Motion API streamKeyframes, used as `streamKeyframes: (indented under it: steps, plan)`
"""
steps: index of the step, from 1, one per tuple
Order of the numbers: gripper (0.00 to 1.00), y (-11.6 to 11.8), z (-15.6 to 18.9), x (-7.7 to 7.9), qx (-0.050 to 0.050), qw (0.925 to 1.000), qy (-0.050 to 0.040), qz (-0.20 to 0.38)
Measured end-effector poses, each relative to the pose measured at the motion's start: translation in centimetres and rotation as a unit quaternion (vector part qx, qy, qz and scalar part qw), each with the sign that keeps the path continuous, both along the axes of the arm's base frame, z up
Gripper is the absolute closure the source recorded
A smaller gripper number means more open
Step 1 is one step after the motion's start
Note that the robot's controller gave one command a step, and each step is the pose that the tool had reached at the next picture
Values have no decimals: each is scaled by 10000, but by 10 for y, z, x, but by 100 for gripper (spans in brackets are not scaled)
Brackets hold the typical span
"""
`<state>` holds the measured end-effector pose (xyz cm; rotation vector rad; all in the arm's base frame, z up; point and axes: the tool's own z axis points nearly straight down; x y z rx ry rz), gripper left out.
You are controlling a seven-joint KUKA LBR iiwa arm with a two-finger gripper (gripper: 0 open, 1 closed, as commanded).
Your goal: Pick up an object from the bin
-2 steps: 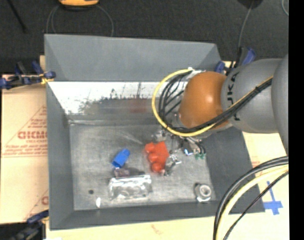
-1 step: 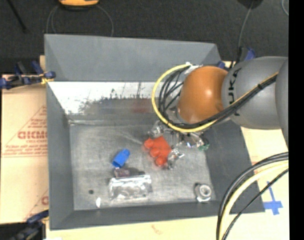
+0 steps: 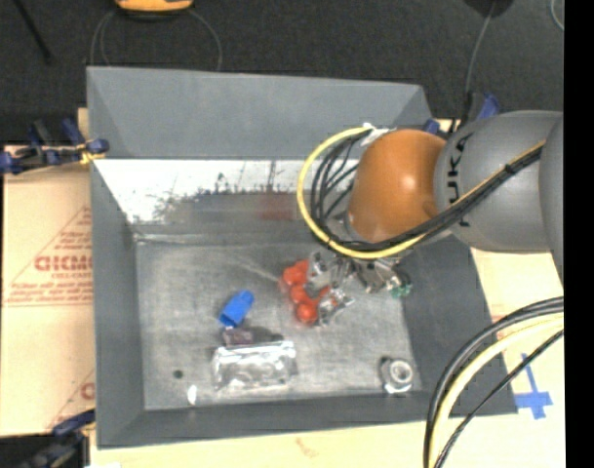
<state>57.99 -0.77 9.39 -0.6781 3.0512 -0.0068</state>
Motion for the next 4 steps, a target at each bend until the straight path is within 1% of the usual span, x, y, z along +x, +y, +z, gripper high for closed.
streamKeyframes:
  steps: [1, 2, 3, 4]
  plan:
    - [100, 20, 191, 26, -7, 9967, 7, 813]
    - [100, 27, 28, 23, 11, 9994, 99, 321]
    - [0, 26, 33, 25, 9, 9995, 59, 320]
    - [0, -3, -17, 44, -13, 9760, 35, 2179]
